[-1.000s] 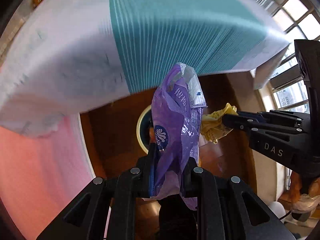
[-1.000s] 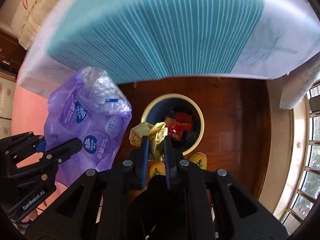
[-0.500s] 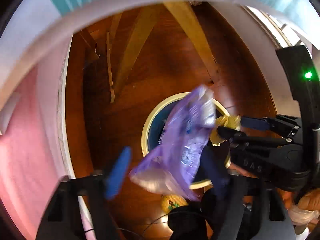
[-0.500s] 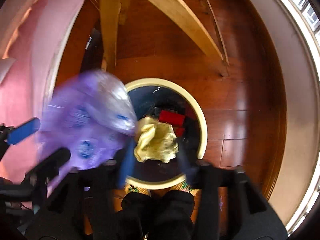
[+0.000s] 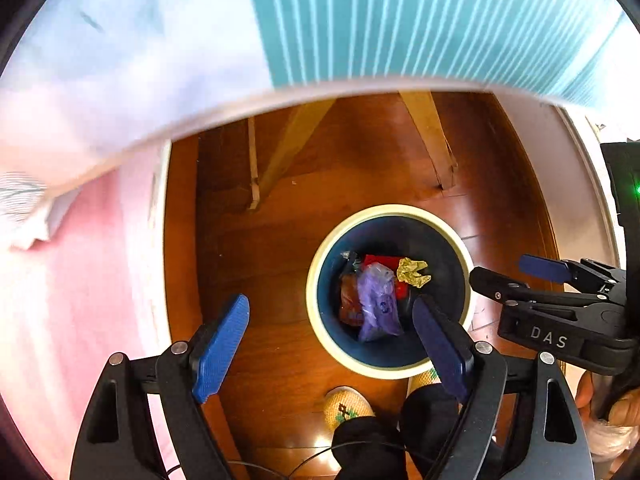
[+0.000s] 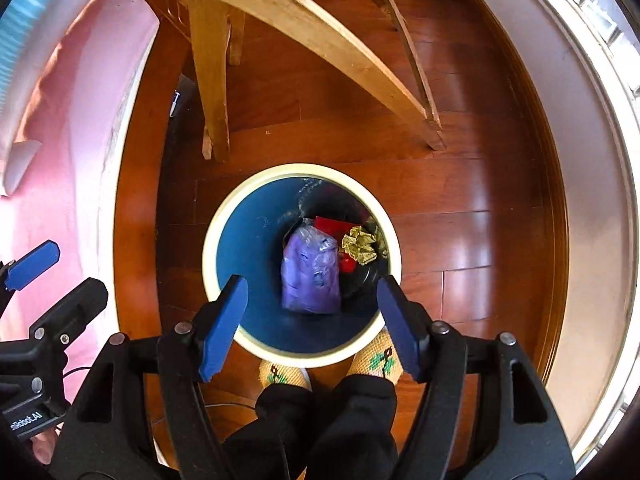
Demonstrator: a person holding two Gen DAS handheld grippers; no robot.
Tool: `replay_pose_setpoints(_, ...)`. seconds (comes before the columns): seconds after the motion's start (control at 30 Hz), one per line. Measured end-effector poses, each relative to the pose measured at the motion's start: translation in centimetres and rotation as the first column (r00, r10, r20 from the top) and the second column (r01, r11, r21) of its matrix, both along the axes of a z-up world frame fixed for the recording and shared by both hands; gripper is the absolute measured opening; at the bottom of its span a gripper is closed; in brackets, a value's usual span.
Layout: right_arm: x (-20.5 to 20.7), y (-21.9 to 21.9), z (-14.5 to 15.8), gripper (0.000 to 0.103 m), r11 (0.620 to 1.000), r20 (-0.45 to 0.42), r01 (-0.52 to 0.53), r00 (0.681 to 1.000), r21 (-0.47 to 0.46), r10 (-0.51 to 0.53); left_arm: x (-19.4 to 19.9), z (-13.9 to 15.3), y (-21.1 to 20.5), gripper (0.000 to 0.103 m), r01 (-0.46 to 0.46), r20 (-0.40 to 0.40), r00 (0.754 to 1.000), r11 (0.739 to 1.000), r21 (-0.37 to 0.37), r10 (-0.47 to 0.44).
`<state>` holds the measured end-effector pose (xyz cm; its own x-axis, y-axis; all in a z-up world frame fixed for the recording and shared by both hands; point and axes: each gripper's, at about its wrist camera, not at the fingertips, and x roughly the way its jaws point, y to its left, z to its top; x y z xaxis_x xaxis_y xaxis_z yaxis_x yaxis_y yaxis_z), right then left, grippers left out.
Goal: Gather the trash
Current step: 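Carry the purple bag and yellow wrapper over the bin and release both, then raise both tools back toward the cartons on the table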
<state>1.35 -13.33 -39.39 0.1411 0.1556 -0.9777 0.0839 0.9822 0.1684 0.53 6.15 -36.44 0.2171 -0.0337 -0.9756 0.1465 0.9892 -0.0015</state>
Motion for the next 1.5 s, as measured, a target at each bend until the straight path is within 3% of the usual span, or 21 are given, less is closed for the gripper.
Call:
replay_pose_setpoints(0.2, -1.1, 0.2, 6.2, 0.065, 1.000, 0.020, 0.009, 1.000, 0.011, -0.009, -1.3, 6.3, 0.2, 0.085, -0.018, 0.025, 1.000, 1.000, -0.011, 0.018)
replay_pose_setpoints(0.4, -1.6, 0.2, 14.5, 0.065, 0.999, 0.036, 0.014, 0.999, 0.032, -0.016, -1.7, 14.4, 0.8, 0.085, -0.020, 0.084, 0.996, 0.999, -0.028, 0.022)
replay_pose_setpoints(0.7, -1.0, 0.3, 27.8, 0.065, 0.997, 0.169, -0.046, 0.985, 0.058, 0.036, -1.3, 26.6, 1.8, 0.085, -0.030, 0.217, 0.975, 0.998, -0.058, 0.042)
replay_pose_setpoints(0.87, -0.3, -0.1, 32.9, 0.065, 0.996, 0.232, -0.060, 0.972, 0.070, 0.043, -0.6, 32.2, 2.0, 0.085, -0.028, 0.297, 0.954, 0.998, -0.054, 0.043)
replay_pose_setpoints(1.1, 0.9, -0.4, 37.1, 0.065, 0.993, 0.333, -0.107, 0.939, 0.043, 0.087, 1.0, 38.1, 2.3, 0.085, -0.034, 0.390, 0.920, 0.999, -0.036, 0.046)
replay_pose_setpoints(1.5, 4.6, -2.4, 41.0, 0.065, 0.989, 0.434, -0.138, 0.896, 0.058, 0.099, 3.7, 43.7, 0.4, 0.085, -0.051, 0.477, 0.878, 0.999, 0.001, 0.045)
